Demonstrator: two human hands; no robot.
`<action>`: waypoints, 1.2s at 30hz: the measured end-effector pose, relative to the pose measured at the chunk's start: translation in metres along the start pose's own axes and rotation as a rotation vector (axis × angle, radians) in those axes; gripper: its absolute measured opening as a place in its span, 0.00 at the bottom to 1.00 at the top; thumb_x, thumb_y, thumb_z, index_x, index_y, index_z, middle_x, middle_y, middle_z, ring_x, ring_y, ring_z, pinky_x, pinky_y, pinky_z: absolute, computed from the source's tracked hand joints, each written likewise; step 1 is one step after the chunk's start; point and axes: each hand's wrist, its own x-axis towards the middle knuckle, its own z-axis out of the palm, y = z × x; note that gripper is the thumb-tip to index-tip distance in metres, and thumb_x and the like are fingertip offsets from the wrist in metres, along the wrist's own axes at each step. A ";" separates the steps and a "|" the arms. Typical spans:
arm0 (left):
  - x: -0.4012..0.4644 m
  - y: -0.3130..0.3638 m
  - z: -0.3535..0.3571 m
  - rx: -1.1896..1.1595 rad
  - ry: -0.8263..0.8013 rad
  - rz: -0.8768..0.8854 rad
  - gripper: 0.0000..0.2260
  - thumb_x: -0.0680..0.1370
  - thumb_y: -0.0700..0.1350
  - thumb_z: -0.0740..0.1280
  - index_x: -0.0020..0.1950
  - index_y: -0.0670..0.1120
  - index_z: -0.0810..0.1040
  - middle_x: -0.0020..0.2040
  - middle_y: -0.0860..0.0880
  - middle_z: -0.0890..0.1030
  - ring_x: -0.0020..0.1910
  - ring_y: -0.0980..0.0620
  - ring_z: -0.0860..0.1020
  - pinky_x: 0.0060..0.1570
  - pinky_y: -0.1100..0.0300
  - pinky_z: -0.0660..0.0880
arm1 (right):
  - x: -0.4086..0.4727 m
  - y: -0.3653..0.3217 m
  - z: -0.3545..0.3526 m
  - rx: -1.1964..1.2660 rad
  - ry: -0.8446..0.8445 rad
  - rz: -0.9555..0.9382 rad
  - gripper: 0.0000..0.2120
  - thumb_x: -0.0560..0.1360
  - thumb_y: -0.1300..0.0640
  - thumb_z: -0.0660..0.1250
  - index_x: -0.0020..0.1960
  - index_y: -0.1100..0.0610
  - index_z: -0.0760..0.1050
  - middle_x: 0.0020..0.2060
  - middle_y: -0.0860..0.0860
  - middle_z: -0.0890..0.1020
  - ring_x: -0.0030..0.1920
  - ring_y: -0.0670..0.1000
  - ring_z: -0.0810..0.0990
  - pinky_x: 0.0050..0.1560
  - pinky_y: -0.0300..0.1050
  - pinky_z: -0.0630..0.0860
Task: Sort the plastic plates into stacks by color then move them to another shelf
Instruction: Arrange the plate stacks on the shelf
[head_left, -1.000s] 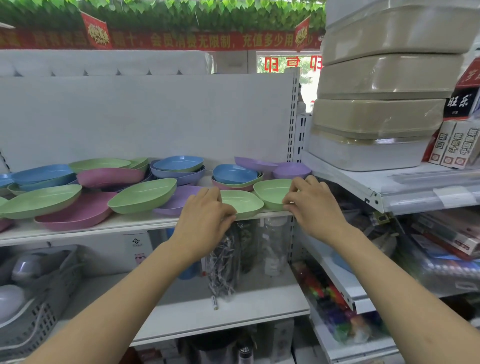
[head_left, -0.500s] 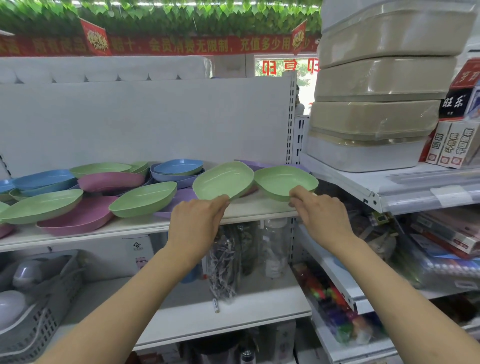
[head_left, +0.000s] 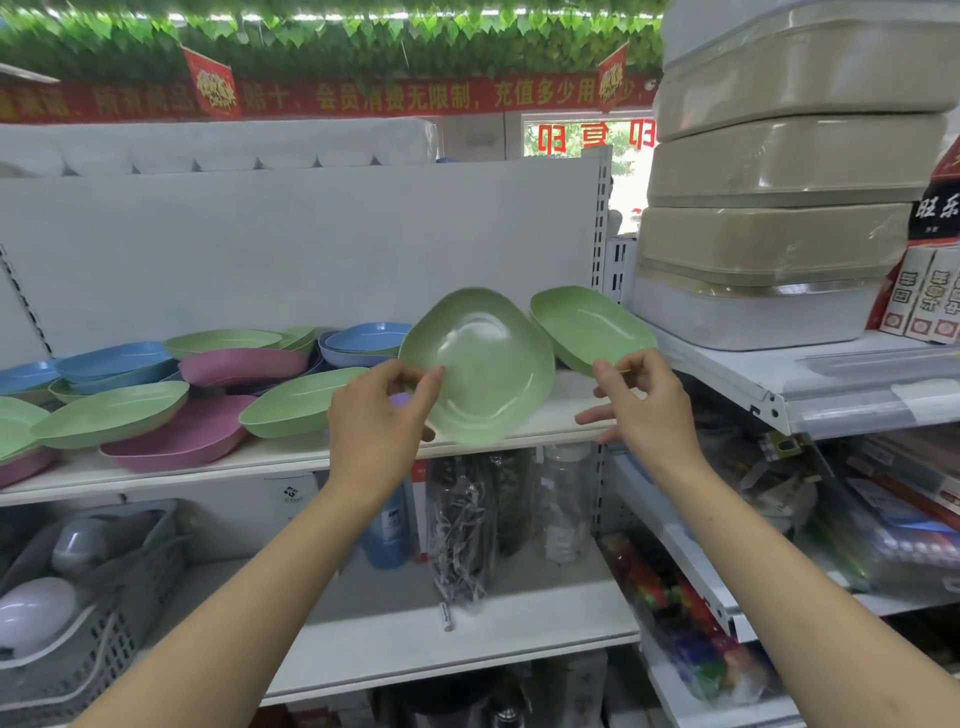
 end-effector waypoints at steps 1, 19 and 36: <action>0.004 -0.001 0.000 0.006 0.030 -0.022 0.06 0.77 0.53 0.71 0.42 0.53 0.83 0.42 0.60 0.84 0.39 0.59 0.83 0.49 0.48 0.79 | 0.001 0.001 0.002 0.028 0.001 0.014 0.13 0.81 0.48 0.69 0.50 0.57 0.71 0.49 0.59 0.81 0.37 0.56 0.88 0.31 0.49 0.79; 0.015 -0.014 -0.055 0.017 -0.235 -0.256 0.24 0.78 0.31 0.54 0.53 0.51 0.87 0.53 0.64 0.81 0.55 0.62 0.77 0.47 0.69 0.69 | -0.004 -0.019 0.039 0.109 -0.260 0.157 0.25 0.77 0.69 0.55 0.64 0.47 0.79 0.55 0.54 0.80 0.31 0.48 0.77 0.28 0.44 0.72; -0.076 -0.079 -0.341 0.155 0.063 -0.437 0.27 0.76 0.31 0.55 0.50 0.58 0.87 0.57 0.58 0.83 0.56 0.55 0.80 0.57 0.54 0.78 | -0.122 -0.096 0.296 0.133 -0.814 -0.107 0.16 0.83 0.60 0.62 0.56 0.43 0.84 0.58 0.47 0.82 0.29 0.49 0.79 0.30 0.46 0.74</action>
